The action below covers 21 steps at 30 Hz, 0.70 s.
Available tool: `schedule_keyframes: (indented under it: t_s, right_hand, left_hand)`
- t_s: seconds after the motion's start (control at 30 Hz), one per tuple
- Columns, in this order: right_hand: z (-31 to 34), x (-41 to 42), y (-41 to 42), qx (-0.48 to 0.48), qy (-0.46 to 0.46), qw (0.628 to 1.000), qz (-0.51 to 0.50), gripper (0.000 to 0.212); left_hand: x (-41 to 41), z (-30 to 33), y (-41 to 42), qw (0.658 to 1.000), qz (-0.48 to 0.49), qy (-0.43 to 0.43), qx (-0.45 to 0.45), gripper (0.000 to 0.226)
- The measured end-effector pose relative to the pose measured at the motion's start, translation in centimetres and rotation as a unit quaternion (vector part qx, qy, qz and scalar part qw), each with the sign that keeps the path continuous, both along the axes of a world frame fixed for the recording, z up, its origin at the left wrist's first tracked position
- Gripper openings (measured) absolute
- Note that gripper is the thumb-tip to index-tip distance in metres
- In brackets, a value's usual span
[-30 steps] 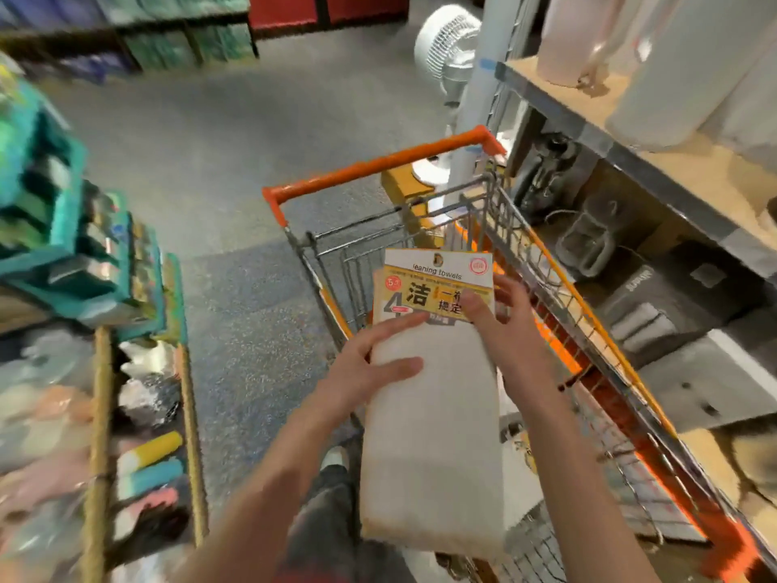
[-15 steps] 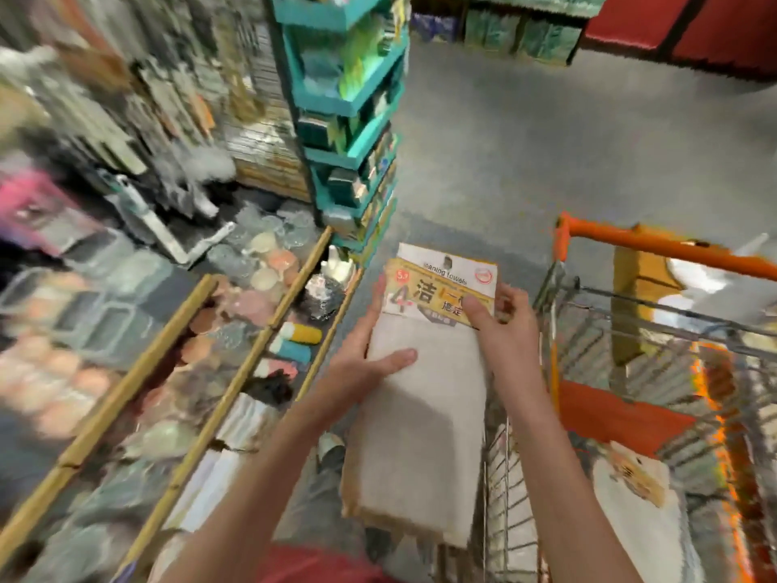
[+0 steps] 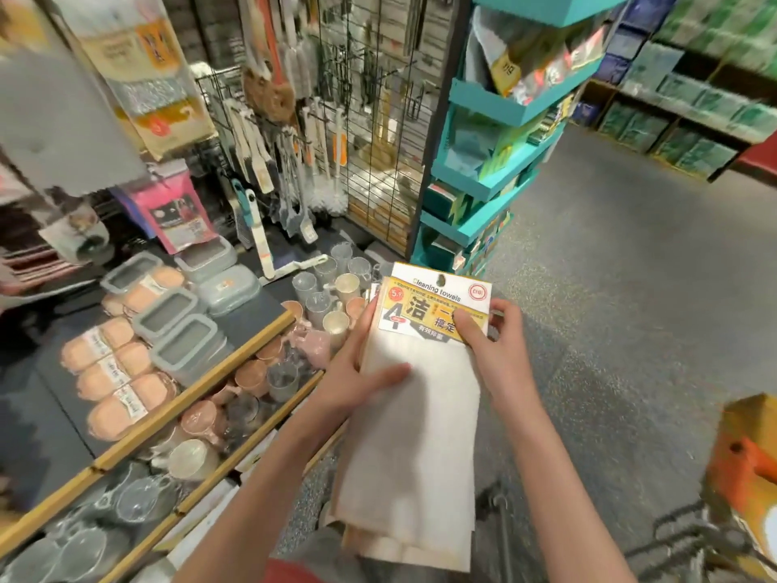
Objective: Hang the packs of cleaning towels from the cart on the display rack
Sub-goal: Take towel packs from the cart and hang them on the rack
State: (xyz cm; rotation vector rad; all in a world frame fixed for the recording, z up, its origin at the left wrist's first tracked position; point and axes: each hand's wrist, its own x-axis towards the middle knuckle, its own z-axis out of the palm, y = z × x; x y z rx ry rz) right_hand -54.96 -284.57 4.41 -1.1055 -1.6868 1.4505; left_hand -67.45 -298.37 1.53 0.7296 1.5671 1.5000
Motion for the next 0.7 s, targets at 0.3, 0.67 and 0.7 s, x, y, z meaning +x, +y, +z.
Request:
schedule_keyframes:
  t_s: [0.3, 0.67, 0.7]
  right_hand:
    - [0.4, -9.8, 5.7, 0.016, -0.014, 0.997, 0.079, 0.044]
    - [0.1, -20.9, 20.3, -0.065, 0.016, 0.973, 0.223, 0.042]
    - [0.3, -22.1, 21.9, -0.061, 0.013, 0.968, 0.241, 0.044]
  left_hand:
    - [-8.5, 0.1, 3.9, 0.996, 0.076, 0.033, -0.023, 0.094]
    - [-16.3, -1.8, 15.5, 0.973, 0.231, -0.009, -0.002, 0.049]
    - [-17.0, -1.3, 16.9, 0.966, 0.257, 0.008, -0.027, 0.049]
